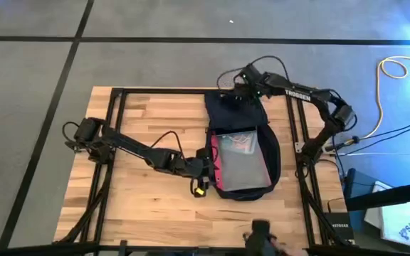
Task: Unpack backpack
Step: Open the blue backpack, then remove the blue tablet from the blue backpack
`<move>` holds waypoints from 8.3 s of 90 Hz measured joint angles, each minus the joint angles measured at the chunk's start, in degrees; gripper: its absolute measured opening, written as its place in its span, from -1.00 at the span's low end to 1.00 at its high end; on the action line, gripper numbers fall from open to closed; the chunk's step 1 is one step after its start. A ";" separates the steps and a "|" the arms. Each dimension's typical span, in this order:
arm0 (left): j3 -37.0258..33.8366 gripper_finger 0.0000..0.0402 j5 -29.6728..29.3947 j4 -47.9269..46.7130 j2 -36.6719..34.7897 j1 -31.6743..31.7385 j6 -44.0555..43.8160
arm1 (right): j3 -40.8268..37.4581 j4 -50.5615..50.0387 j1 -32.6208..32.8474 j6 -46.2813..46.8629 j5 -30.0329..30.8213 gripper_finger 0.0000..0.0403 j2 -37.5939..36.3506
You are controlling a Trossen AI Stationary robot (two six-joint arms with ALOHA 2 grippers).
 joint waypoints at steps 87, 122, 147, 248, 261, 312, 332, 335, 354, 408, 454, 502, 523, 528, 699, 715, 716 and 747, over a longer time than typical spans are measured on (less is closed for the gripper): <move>0.04 0.27 -2.96 0.14 0.85 0.00 1.07 | -3.12 -19.26 28.95 18.76 -21.41 -1.00 -6.69; 0.04 0.27 -3.60 0.28 1.29 -1.27 1.60 | -17.78 8.55 55.67 31.02 4.97 -1.00 -11.75; 0.00 0.27 -8.25 5.84 1.29 -1.27 5.74 | -34.38 40.61 60.67 32.16 24.67 -1.00 -20.94; -20.55 0.27 -1.25 67.68 7.40 6.89 6.18 | -46.40 54.82 60.69 38.92 25.57 -1.00 -32.07; -19.98 0.27 -0.55 62.11 7.41 7.61 2.78 | -46.40 54.86 60.69 38.19 25.55 -1.00 -32.07; -8.91 0.27 -16.35 25.00 7.28 9.03 9.55 | -46.38 53.51 60.69 39.05 25.87 -1.00 -32.04; 0.92 0.27 -20.45 4.40 7.23 12.37 12.55 | -46.36 52.91 60.69 39.22 25.58 -1.00 -32.04; 1.89 0.27 -20.39 3.24 7.27 12.64 14.27 | -46.36 52.51 60.69 39.23 25.58 -1.00 -32.04; 6.44 0.27 -22.03 -1.05 9.49 12.88 27.17 | -46.36 51.87 60.69 39.23 25.58 -1.00 -32.02; 8.96 0.18 -22.17 -2.38 17.11 16.23 22.69 | -46.29 52.17 60.69 39.25 26.44 -1.00 -32.02; 8.98 -0.56 -24.41 0.50 17.81 16.24 24.04 | -46.30 51.83 60.69 39.25 26.44 -1.00 -32.02; 8.93 -0.88 -28.57 0.06 16.00 14.80 25.61 | -46.36 48.24 60.69 39.11 26.55 -1.00 -32.04; 8.83 -0.90 -30.42 -2.52 11.39 12.86 26.75 | -46.36 47.65 62.39 36.22 35.43 -1.00 -34.23; 8.83 -0.90 -30.54 -2.81 10.80 12.79 26.58 | -46.38 47.52 63.46 35.26 38.42 -1.00 -35.27; 2.02 -0.92 -41.05 -90.32 -10.05 -11.75 -57.04 | -46.36 38.61 73.80 36.88 50.73 -1.00 -46.78; -1.68 -0.92 -41.52 -89.51 -10.05 -7.05 -53.56 | -46.36 38.10 73.79 37.81 50.02 -1.00 -46.78; -1.94 -0.92 -41.68 -89.32 -10.05 -6.77 -53.23 | -46.36 38.09 73.79 37.81 49.88 -1.00 -46.78; -7.39 -0.92 -50.84 -77.18 -9.40 2.21 -33.14 | -46.36 37.16 73.80 37.83 49.52 -1.00 -46.78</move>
